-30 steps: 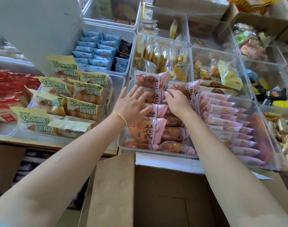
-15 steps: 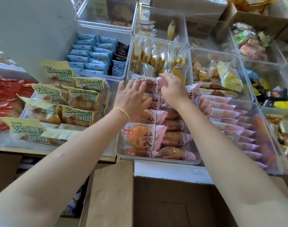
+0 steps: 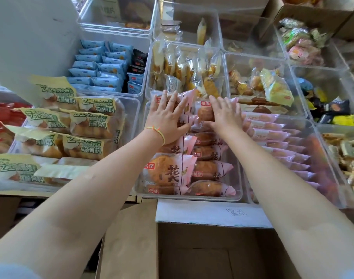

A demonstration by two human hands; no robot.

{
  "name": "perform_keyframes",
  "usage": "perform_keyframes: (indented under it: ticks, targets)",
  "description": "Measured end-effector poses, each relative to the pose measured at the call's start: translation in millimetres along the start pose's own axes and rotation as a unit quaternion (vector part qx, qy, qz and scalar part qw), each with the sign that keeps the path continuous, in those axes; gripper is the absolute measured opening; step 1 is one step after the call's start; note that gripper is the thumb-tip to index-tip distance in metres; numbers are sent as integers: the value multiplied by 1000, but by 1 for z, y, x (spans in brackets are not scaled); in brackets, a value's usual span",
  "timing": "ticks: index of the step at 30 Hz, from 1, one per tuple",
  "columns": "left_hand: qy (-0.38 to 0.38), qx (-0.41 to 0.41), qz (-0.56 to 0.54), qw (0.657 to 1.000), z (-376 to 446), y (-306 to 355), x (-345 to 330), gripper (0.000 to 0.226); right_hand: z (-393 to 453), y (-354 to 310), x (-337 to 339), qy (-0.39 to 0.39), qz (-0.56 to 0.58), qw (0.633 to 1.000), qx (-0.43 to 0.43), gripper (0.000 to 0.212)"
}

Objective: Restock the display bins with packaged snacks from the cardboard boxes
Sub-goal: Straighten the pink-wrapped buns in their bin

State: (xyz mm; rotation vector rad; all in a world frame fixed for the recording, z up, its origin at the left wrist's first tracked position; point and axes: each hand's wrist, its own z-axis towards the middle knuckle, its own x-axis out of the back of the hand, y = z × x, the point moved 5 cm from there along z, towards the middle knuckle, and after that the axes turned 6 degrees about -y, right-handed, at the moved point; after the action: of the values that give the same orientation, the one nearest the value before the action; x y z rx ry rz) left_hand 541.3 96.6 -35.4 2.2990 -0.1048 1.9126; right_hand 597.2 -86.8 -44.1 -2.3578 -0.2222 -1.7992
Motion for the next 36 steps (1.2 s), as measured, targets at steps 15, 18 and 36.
perform_keyframes:
  ticks: [15, 18, 36]
  targets:
    - [7, 5, -16, 1000, 2, 0, -3, 91, 16, -5, 4, -7, -105, 992, 73, 113]
    - [13, 2, -7, 1000, 2, -1, -6, 83, 1, -14, 11, 93, -62, 988, 105, 88]
    - [29, 3, 4, 1000, 6, -2, -11, 82, 35, -25, -22, 125, -124, 984, 31, 61]
